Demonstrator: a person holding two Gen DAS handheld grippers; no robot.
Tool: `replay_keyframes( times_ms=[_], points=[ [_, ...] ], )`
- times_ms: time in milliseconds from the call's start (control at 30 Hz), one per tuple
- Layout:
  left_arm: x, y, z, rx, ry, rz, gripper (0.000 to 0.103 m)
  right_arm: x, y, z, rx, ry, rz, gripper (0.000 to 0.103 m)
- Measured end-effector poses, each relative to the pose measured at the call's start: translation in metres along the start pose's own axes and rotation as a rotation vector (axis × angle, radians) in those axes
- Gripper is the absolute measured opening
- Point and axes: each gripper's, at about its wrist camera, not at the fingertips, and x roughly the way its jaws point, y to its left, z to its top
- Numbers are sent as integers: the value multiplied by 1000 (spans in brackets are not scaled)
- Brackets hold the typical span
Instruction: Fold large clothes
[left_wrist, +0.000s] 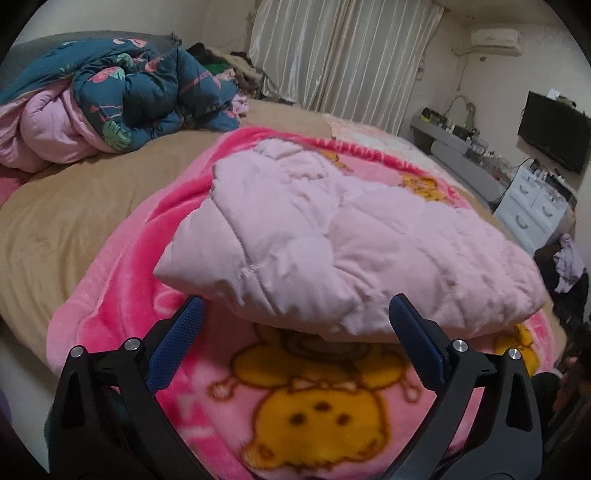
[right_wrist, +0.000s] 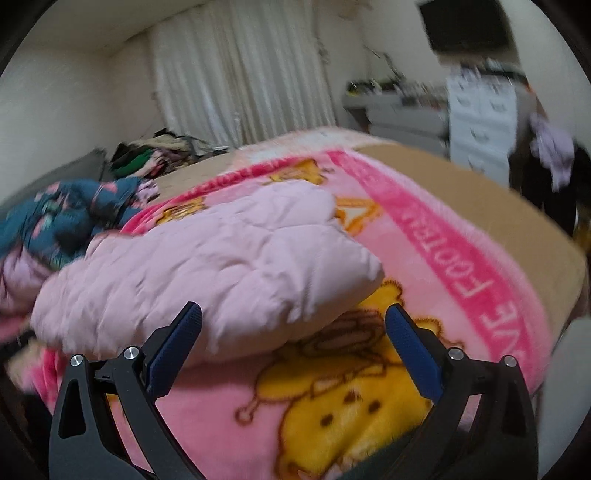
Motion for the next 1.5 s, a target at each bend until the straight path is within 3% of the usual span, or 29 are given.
replay_keyframes(
  times_ms=[267,500,867,1500],
  points=[
    [-39,-40,-13,47,-72,-58,94,-45,57,-13,-130,-74,105,99],
    [-48,-63,-32,84,-52,-81,94,-72,90,-15,-211,-84,173,99],
    [-48,-76,-48,134,-32,-107,94,-72,106,-30,-289,-35,182,99],
    [-47,-74,-48,138,-40,-68,94,-63,103,-33,-266,1,186,99]
  ],
)
